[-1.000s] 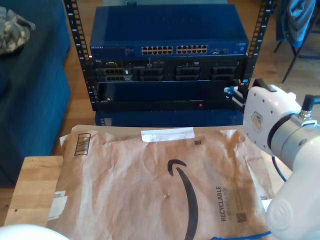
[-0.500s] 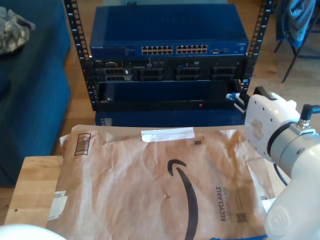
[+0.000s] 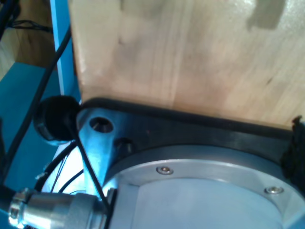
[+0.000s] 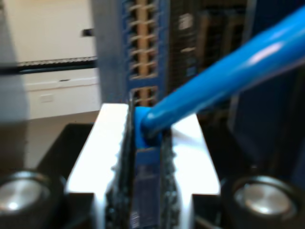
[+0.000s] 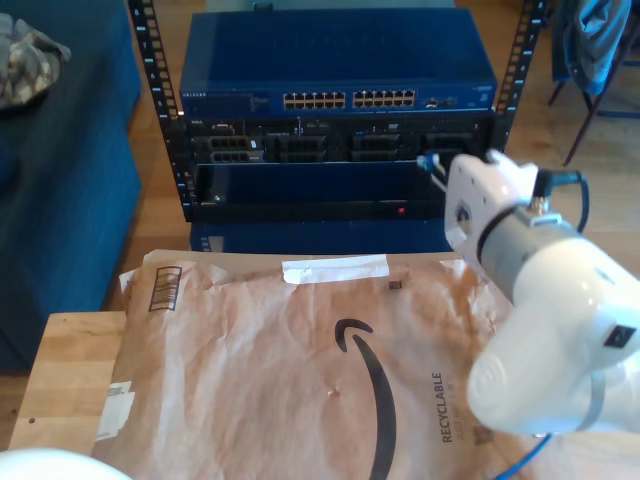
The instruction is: Grab the cable and plug it in
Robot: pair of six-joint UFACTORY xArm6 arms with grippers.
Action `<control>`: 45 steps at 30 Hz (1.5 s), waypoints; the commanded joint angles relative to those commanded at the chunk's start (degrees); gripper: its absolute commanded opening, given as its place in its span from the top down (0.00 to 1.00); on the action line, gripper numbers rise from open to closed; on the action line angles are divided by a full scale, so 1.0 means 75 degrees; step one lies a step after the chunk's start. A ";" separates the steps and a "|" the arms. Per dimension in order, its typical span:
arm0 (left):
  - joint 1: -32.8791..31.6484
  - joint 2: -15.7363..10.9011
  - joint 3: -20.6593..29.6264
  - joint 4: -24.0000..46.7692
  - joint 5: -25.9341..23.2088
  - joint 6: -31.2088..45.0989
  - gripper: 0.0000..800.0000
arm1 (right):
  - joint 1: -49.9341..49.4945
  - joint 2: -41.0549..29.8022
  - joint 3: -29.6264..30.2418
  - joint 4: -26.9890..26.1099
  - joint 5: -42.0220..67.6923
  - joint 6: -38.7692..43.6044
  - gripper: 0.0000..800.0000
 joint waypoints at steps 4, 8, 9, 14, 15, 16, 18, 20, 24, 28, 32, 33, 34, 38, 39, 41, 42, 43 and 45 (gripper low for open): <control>0.0000 0.0000 0.0000 0.0000 0.0012 0.0000 0.00 | 0.0047 0.0105 0.0023 0.0000 0.0012 -0.0012 1.00; 0.0000 0.0000 0.0000 0.0000 0.0012 0.0000 0.00 | 0.0070 0.0211 -0.0012 0.0023 0.0035 0.0000 1.00; 0.0000 0.0000 0.0000 0.0000 0.0012 0.0000 0.00 | 0.0082 0.0246 0.0012 0.0012 0.0023 0.0000 1.00; 0.0000 0.0000 0.0000 0.0000 0.0012 0.0000 0.00 | 0.0094 0.0551 -0.0023 -0.0012 -0.0012 -0.0012 1.00; 0.0000 0.0000 0.0000 0.0000 0.0000 0.0000 0.00 | 0.0082 0.0563 -0.0047 -0.0023 -0.0023 -0.0023 1.00; 0.0000 0.0000 0.0000 0.0000 0.0000 0.0000 0.00 | 0.0082 0.0574 -0.0070 -0.0023 -0.0059 -0.0023 1.00; 0.0000 0.0000 0.0000 0.0000 0.0000 0.0000 0.00 | 0.0094 0.0680 -0.0094 -0.0012 -0.0504 -0.0023 1.00; 0.0000 0.0000 0.0000 0.0000 0.0000 0.0000 0.00 | 0.0094 0.0832 -0.0176 0.0012 -0.1067 0.0000 1.00; 0.0000 0.0000 0.0000 0.0000 0.0012 0.0000 0.00 | 0.0316 0.1137 -0.0281 0.0035 -0.1407 0.0035 1.00; 0.0000 0.0000 0.0000 0.0000 0.0012 0.0000 0.00 | 0.0457 0.1114 -0.0117 -0.0070 -0.0903 0.0047 1.00; 0.0000 0.0000 0.0000 0.0000 0.0012 0.0000 0.00 | 0.0481 0.1090 -0.0234 -0.0070 -0.0539 0.0070 1.00; 0.0000 0.0000 0.0000 0.0000 0.0012 0.0000 0.00 | 0.0492 0.1125 -0.0340 -0.0059 -0.0539 0.0094 1.00; 0.0000 0.0000 0.0000 0.0000 0.0000 0.0000 0.00 | 0.0504 0.1160 -0.0481 -0.0059 -0.0539 0.0082 1.00; 0.0000 0.0000 0.0000 0.0000 0.0012 0.0000 0.00 | 0.0527 0.1207 -0.0750 -0.0070 -0.0551 0.0094 1.00; 0.0000 0.0000 0.0000 0.0000 0.0012 0.0000 0.00 | 0.0527 0.1207 -0.0750 -0.0070 -0.0551 0.0094 1.00; 0.0000 0.0000 0.0000 0.0000 0.0012 0.0000 0.00 | 0.0516 0.1207 -0.0680 -0.0059 -0.0551 0.0094 1.00; 0.0000 0.0000 0.0000 0.0000 0.0012 0.0000 0.00 | 0.0504 0.1207 -0.0680 -0.0023 -0.0551 0.0129 1.00; 0.0000 0.0000 0.0000 0.0000 0.0012 0.0000 0.00 | 0.0516 0.1219 -0.0656 -0.0012 -0.0598 0.0305 1.00; 0.0000 0.0000 0.0000 0.0000 0.0000 0.0000 0.00 | 0.0516 0.1219 -0.0527 -0.0047 -0.0762 0.1067 1.00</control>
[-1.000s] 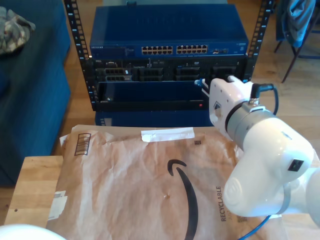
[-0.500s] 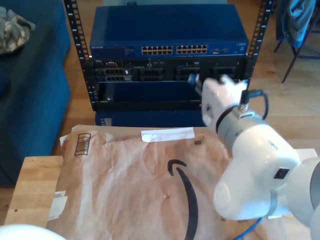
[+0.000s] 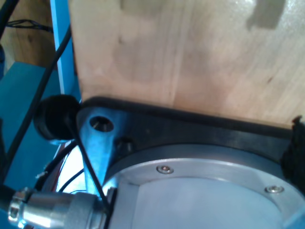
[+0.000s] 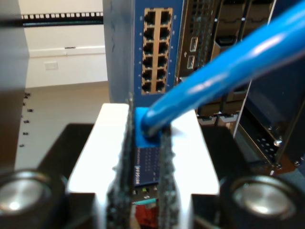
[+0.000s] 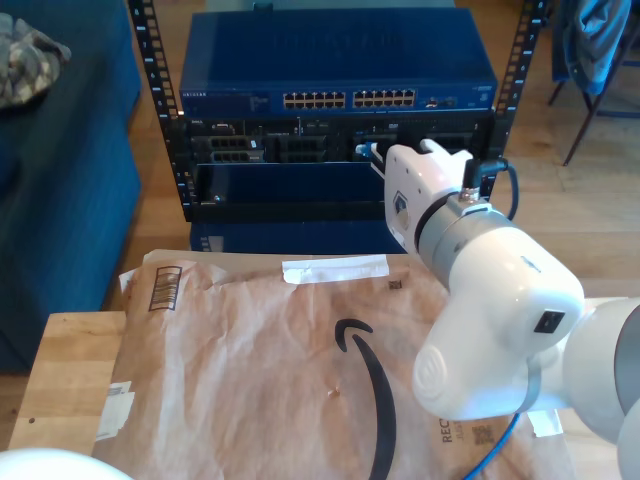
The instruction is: Grab the cable and plug it in
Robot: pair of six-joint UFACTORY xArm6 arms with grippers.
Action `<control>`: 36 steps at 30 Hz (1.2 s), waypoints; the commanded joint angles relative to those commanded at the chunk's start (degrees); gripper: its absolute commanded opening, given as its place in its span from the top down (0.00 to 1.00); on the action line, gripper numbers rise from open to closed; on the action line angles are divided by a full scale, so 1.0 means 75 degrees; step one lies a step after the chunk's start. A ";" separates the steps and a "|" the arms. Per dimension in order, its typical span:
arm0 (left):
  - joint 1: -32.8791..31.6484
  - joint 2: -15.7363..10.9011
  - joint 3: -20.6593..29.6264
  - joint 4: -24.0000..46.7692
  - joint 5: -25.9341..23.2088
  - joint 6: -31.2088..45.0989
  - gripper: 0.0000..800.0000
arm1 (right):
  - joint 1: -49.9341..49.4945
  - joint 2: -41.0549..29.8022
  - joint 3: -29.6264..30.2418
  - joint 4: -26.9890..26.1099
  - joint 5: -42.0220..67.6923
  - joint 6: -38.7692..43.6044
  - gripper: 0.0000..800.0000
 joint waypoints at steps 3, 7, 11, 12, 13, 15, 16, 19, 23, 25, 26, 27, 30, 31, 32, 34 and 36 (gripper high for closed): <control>0.0000 0.0000 0.0000 0.0000 0.0012 0.0000 0.00 | 0.0012 0.0504 0.0047 -0.0035 -0.1114 0.0457 1.00; 0.0000 0.0000 0.0000 0.0000 0.0012 0.0000 0.00 | 0.0047 0.1032 -0.0234 -0.0047 -0.1383 0.0457 1.00; 0.0000 0.0000 0.0000 0.0000 0.0012 0.0000 0.00 | 0.0047 0.1735 -0.0785 -0.0059 -0.1723 0.0457 1.00; 0.0000 0.0000 0.0000 0.0000 0.0012 0.0000 0.00 | 0.0035 0.1864 -0.0903 -0.0059 -0.1875 0.0457 1.00; 0.0000 0.0000 0.0000 0.0000 0.0000 0.0000 0.00 | 0.0035 0.1934 -0.0961 -0.0047 -0.1958 0.0457 1.00; 0.0000 0.0000 0.0000 0.0000 0.0012 0.0000 0.00 | 0.0059 0.2063 -0.0973 -0.0047 -0.2098 0.0445 1.00; 0.0000 0.0000 0.0000 0.0000 0.0012 0.0000 0.00 | 0.0070 0.2180 -0.1008 -0.0047 -0.2204 0.0445 1.00; 0.0000 0.0000 0.0000 0.0000 0.0000 0.0000 0.00 | 0.0082 0.2555 -0.1278 -0.0035 -0.2497 0.0434 1.00; 0.0000 0.0000 0.0000 0.0000 0.0012 0.0000 0.00 | 0.0082 0.3364 -0.1934 0.0000 -0.2907 0.0375 1.00; 0.0000 0.0000 0.0000 0.0000 0.0000 0.0000 0.00 | 0.0082 0.3856 -0.2333 0.0000 -0.3141 0.0363 1.00; 0.0000 0.0000 0.0000 0.0000 0.0000 0.0000 0.00 | 0.0082 0.4126 -0.2555 0.0000 -0.3270 0.0363 1.00; 0.0000 0.0000 0.0000 0.0000 0.0000 0.0000 0.00 | 0.0082 0.4325 -0.2801 0.0023 -0.3364 0.0363 1.00; 0.0000 0.0000 0.0000 0.0000 0.0012 0.0000 0.00 | 0.0082 0.4724 -0.3364 0.0305 -0.3446 0.0352 1.00; 0.0000 0.0000 0.0000 0.0000 0.0000 0.0000 0.00 | 0.0070 0.4782 -0.3481 0.0481 -0.3446 0.0340 1.00; 0.0000 0.0000 0.0000 0.0000 0.0000 0.0000 0.00 | 0.0082 0.4806 -0.3610 0.0656 -0.3458 0.0340 1.00; 0.0000 0.0000 0.0000 0.0000 0.0012 0.0000 0.00 | 0.0059 0.4864 -0.3681 0.0879 -0.3552 0.0316 1.00; 0.0000 0.0000 0.0000 0.0000 0.0012 0.0000 0.00 | 0.0059 0.4864 -0.3669 0.1043 -0.3739 0.0316 1.00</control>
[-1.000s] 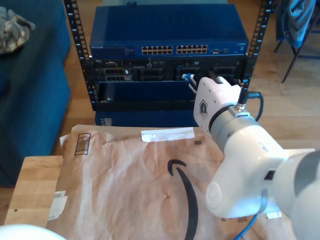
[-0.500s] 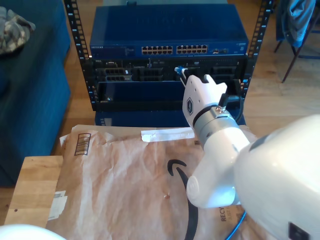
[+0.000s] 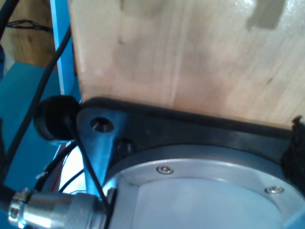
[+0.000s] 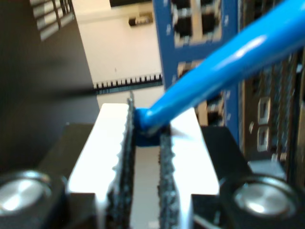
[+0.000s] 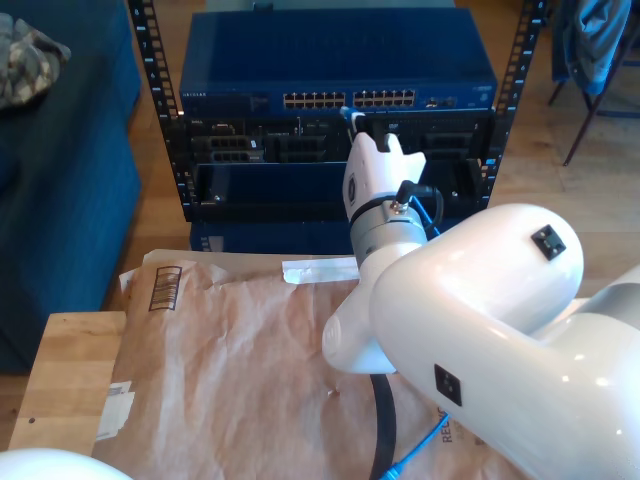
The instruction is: Grab the cable and plug it in
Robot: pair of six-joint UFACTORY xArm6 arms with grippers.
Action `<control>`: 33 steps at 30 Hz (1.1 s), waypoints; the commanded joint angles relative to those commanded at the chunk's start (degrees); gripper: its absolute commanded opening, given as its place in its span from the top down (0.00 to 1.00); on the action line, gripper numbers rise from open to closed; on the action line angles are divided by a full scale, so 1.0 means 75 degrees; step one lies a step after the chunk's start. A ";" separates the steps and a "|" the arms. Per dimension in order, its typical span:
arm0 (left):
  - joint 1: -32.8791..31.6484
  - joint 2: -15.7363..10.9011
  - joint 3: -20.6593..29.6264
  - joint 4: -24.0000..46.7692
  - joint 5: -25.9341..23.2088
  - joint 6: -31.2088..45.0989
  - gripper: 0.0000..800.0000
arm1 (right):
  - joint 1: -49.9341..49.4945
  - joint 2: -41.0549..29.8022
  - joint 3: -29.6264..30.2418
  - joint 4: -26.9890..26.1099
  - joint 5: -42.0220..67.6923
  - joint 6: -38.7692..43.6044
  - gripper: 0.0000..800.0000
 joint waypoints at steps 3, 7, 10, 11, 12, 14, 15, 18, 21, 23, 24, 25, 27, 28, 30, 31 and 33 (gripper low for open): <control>0.0000 0.0000 0.0000 0.0000 0.0000 0.0000 0.00 | 0.0012 0.0012 0.0000 0.0457 -0.0305 -0.0012 1.00; 0.0000 0.0000 0.0000 0.0000 0.0000 0.0000 0.00 | 0.0035 0.0105 -0.0047 0.0856 -0.0527 -0.0551 1.00; 0.0000 0.0000 0.0000 0.0000 -0.0012 0.0000 0.00 | 0.0047 0.0340 -0.0305 0.1254 -0.0633 -0.0961 1.00; 0.0000 0.0000 0.0000 0.0000 0.0000 0.0000 0.00 | 0.0059 0.0469 -0.0481 0.1325 -0.0668 -0.1149 1.00; 0.0000 0.0000 0.0000 0.0000 0.0000 0.0000 0.00 | 0.0070 0.0574 -0.0692 0.1383 -0.0668 -0.1313 1.00; 0.0000 0.0000 0.0000 0.0000 0.0000 0.0000 0.00 | 0.0082 0.0797 -0.1055 0.1711 -0.0668 -0.1594 1.00; 0.0000 0.0000 0.0000 0.0000 -0.0012 0.0000 0.00 | 0.0082 0.0903 -0.1242 0.1852 -0.0668 -0.1711 1.00; 0.0000 0.0000 0.0000 0.0000 0.0000 0.0000 0.00 | 0.0082 0.1242 -0.1676 0.1946 -0.0680 -0.1782 1.00; 0.0000 0.0000 0.0000 0.0000 -0.0012 0.0000 0.00 | 0.0070 0.1465 -0.1852 0.2075 -0.0680 -0.1934 1.00; 0.0000 0.0000 0.0000 0.0000 -0.0012 0.0000 0.00 | 0.0070 0.1594 -0.2040 0.2157 -0.0680 -0.1993 1.00; 0.0000 0.0000 0.0000 0.0000 -0.0012 0.0000 0.00 | 0.0059 0.1700 -0.2157 0.2192 -0.0680 -0.2004 1.00; 0.0000 0.0000 0.0000 0.0000 -0.0012 0.0000 0.00 | 0.0047 0.1782 -0.2251 0.2215 -0.0692 -0.2004 1.00; 0.0000 0.0000 0.0000 0.0000 -0.0012 0.0000 0.00 | 0.0035 0.1887 -0.2462 0.2215 -0.0692 -0.2004 1.00; 0.0000 0.0000 0.0000 0.0000 0.0000 0.0000 0.00 | 0.0023 0.1934 -0.2555 0.2227 -0.0715 -0.2016 1.00; 0.0000 0.0000 0.0000 0.0000 -0.0012 0.0000 0.00 | 0.0012 0.2016 -0.2708 0.2297 -0.0774 -0.2063 1.00; 0.0000 0.0000 0.0000 0.0000 0.0000 0.0000 0.00 | 0.0012 0.2040 -0.2743 0.2297 -0.0797 -0.2086 1.00; 0.0000 0.0000 0.0000 0.0000 -0.0012 0.0000 0.00 | -0.0035 0.2051 -0.2743 0.2309 -0.0809 -0.2086 1.00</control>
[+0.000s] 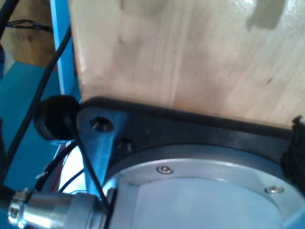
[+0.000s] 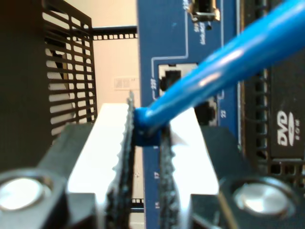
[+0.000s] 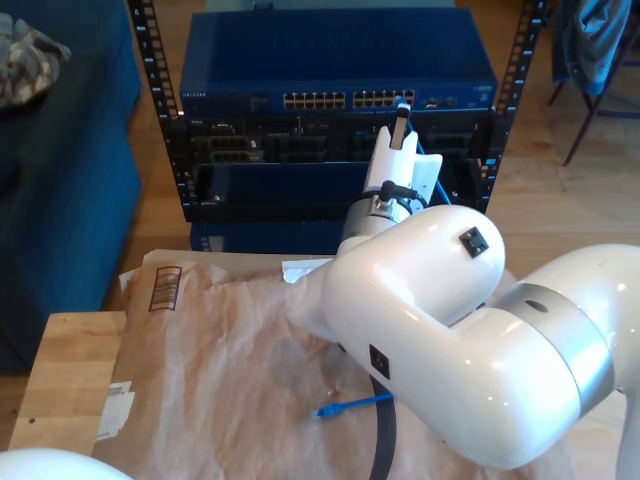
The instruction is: Grab the cable and plug it in
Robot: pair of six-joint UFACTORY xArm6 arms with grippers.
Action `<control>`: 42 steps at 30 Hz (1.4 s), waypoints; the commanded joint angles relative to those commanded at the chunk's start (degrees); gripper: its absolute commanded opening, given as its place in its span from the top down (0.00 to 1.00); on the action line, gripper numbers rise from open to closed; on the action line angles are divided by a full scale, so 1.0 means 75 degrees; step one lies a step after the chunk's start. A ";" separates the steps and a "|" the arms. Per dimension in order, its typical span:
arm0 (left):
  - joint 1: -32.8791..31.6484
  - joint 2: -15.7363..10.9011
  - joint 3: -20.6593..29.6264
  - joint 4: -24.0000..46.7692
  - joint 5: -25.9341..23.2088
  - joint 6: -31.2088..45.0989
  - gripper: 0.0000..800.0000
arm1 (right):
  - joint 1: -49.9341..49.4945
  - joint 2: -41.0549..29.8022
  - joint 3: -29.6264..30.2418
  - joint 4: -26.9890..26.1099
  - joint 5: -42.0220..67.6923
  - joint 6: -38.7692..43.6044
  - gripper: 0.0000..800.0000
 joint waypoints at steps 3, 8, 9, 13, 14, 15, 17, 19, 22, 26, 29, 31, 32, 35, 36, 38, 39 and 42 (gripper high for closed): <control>0.0000 0.0000 0.0000 0.0000 0.0000 0.0000 0.00 | -0.0082 0.0000 0.0000 0.0000 -0.0047 -0.0012 1.00; 0.0000 0.0000 0.0000 0.0000 0.0012 0.0000 0.00 | -0.0176 0.0023 0.0000 -0.0035 -0.0035 0.0000 1.00; 0.0000 0.0000 0.0000 0.0000 0.0012 0.0000 0.00 | -0.0176 0.0035 0.0012 -0.0059 -0.0023 0.0000 1.00; 0.0000 0.0000 0.0000 0.0000 0.0012 0.0000 0.00 | -0.0188 0.0035 0.0047 -0.0094 0.0035 0.0000 1.00; 0.0000 0.0000 0.0000 0.0000 0.0012 0.0000 0.00 | -0.0211 0.0035 0.0047 -0.0105 0.0047 0.0012 1.00; 0.0000 0.0000 0.0000 0.0000 0.0012 0.0000 0.00 | -0.0246 0.0035 0.0035 -0.0105 0.0059 0.0012 1.00; 0.0000 0.0000 0.0000 0.0000 0.0012 0.0000 0.00 | -0.0281 0.0047 0.0000 -0.0105 0.0059 0.0012 1.00; 0.0000 0.0000 0.0000 0.0000 0.0000 0.0000 0.00 | -0.0305 0.0059 -0.0012 -0.0105 0.0070 0.0012 1.00; 0.0000 0.0000 0.0000 0.0000 0.0000 0.0000 0.00 | -0.0340 0.0059 0.0012 -0.0105 0.0070 0.0012 1.00; 0.0000 0.0000 0.0000 0.0000 0.0012 0.0000 0.00 | -0.0340 0.0059 0.0047 -0.0141 0.0059 0.0047 1.00; 0.0000 0.0000 0.0000 0.0000 0.0000 0.0000 0.00 | -0.0316 0.0047 0.0047 -0.0141 0.0070 0.0070 1.00; 0.0000 0.0000 0.0000 0.0000 0.0012 0.0000 0.00 | -0.0316 0.0047 0.0059 -0.0176 0.0070 0.0070 1.00; 0.0000 0.0000 0.0000 0.0000 0.0012 0.0000 0.00 | -0.0316 0.0047 0.0059 -0.0246 0.0070 0.0070 1.00; 0.0000 0.0000 0.0000 0.0000 0.0012 0.0000 0.00 | -0.0316 0.0047 0.0141 -0.0457 0.0141 0.0082 1.00; 0.0000 0.0000 0.0000 0.0000 0.0000 0.0000 0.00 | -0.0316 0.0047 0.0141 -0.0457 0.0199 0.0082 1.00; 0.0000 0.0000 0.0000 0.0000 0.0012 0.0000 0.00 | -0.0305 0.0047 0.0129 -0.0445 0.0258 0.0094 1.00; 0.0000 0.0000 0.0000 0.0000 0.0000 0.0000 0.00 | -0.0305 0.0047 0.0105 -0.0434 0.0258 0.0094 1.00; 0.0000 0.0000 0.0000 0.0000 0.0012 0.0000 0.00 | -0.0328 0.0047 0.0059 -0.0422 0.0258 0.0094 1.00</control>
